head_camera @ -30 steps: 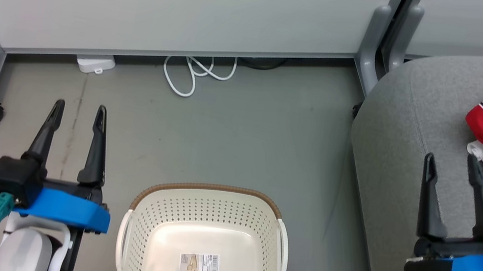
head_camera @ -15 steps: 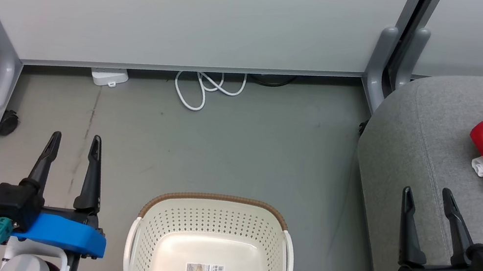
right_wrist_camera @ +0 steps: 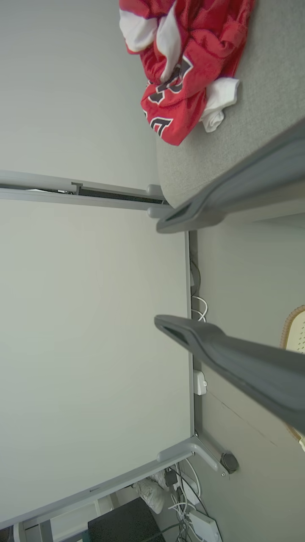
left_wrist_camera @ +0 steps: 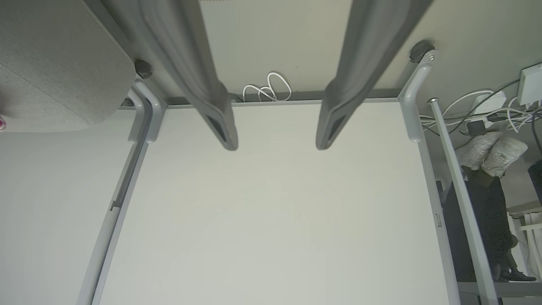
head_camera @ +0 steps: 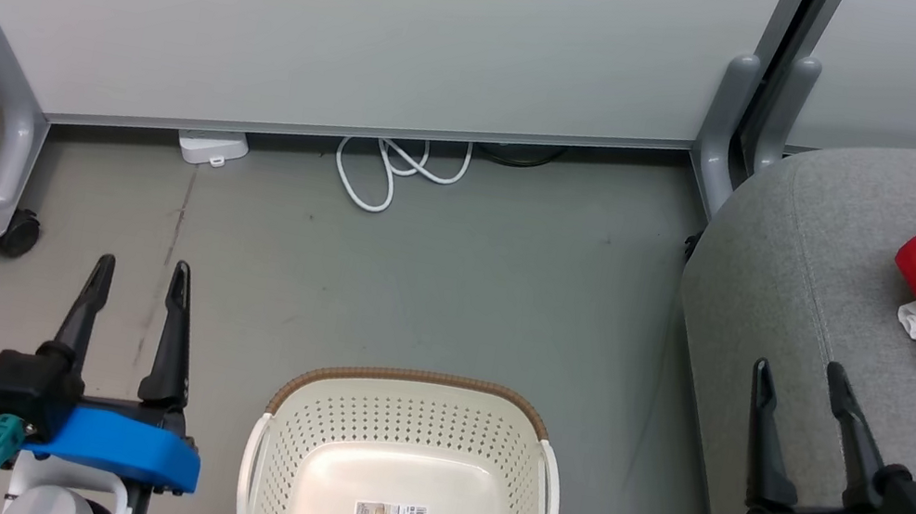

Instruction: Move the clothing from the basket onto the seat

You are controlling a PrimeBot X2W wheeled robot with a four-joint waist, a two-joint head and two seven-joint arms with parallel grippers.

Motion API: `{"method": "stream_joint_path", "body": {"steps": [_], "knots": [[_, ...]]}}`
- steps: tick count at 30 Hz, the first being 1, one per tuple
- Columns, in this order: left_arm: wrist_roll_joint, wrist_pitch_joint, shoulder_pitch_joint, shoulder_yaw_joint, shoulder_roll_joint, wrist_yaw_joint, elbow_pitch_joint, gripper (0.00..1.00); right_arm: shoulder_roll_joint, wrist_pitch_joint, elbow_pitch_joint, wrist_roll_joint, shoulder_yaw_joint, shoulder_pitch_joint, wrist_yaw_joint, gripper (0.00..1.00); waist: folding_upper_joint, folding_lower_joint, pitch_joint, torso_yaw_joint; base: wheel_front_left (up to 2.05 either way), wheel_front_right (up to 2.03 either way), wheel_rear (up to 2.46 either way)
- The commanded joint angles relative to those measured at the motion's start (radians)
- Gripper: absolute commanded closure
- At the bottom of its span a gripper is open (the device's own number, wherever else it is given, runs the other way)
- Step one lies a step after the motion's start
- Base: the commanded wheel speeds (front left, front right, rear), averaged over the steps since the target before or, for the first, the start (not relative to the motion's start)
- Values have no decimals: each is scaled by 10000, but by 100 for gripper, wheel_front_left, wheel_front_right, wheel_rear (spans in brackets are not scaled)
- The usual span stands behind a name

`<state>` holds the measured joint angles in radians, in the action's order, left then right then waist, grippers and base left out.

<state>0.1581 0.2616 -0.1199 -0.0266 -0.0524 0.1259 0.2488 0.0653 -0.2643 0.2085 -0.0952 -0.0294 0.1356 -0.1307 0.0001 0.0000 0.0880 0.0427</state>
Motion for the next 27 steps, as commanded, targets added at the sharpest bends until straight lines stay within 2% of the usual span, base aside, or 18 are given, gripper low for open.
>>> {"method": "stream_joint_path", "body": {"steps": [1, 5, 19, 27], "knots": [[0, -5, 7, 3, 4, 0, 35, 100, -8, 0, 36, -8, 8, -3, 0, 100, -1, 0, -8, 1, 0, 0, 0], [117, -93, 238, 13, 36, -2, 367, 100, -37, 48, 389, -144, -8, -67, 0, 100, -1, 0, -15, 0, 0, 0, 0], [2809, -787, 196, -168, 30, 8, 285, 100, -57, 758, 369, -2951, -179, -102, 0, 100, -1, 0, -109, -48, 0, 0, 0], [3992, -1081, 183, -232, 27, 13, 239, 100, -67, 1057, 351, -4186, -239, -128, 0, 100, -1, 0, -155, -72, 0, 0, 0]]}}
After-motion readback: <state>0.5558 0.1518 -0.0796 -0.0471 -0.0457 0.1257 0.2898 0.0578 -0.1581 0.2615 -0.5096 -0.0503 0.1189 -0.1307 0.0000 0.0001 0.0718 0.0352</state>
